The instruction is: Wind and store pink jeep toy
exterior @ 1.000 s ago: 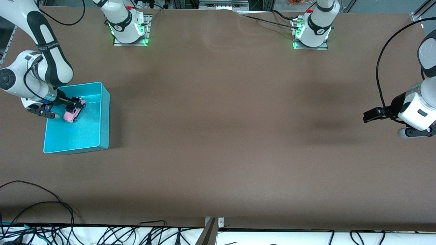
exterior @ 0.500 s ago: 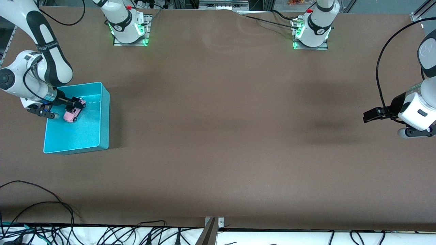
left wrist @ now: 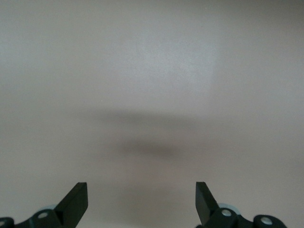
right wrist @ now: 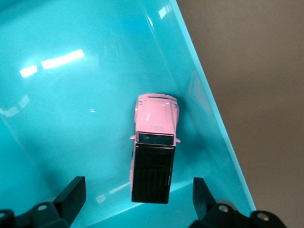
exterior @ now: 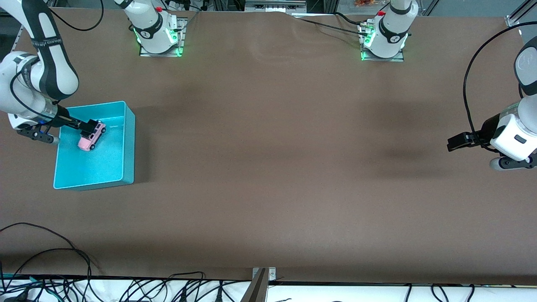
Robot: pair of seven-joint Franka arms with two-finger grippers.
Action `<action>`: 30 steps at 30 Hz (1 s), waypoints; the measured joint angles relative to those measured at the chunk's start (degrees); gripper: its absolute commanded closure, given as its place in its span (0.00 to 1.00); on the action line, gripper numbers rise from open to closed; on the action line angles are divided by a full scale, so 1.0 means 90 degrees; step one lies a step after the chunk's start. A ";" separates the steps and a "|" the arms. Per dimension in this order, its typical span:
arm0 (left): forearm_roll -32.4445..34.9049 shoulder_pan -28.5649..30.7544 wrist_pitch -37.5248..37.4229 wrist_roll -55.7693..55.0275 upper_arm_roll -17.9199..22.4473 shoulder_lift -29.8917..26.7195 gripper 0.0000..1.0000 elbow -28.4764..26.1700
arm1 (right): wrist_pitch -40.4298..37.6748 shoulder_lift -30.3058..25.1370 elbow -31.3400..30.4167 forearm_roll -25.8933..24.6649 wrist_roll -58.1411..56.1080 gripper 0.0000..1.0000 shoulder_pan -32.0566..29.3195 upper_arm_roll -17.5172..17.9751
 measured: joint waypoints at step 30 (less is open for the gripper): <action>0.0000 0.0000 0.0000 0.0000 0.0000 0.0003 0.00 -0.0002 | -0.4426 -0.0420 0.3410 0.0538 0.0026 0.00 0.0334 0.0688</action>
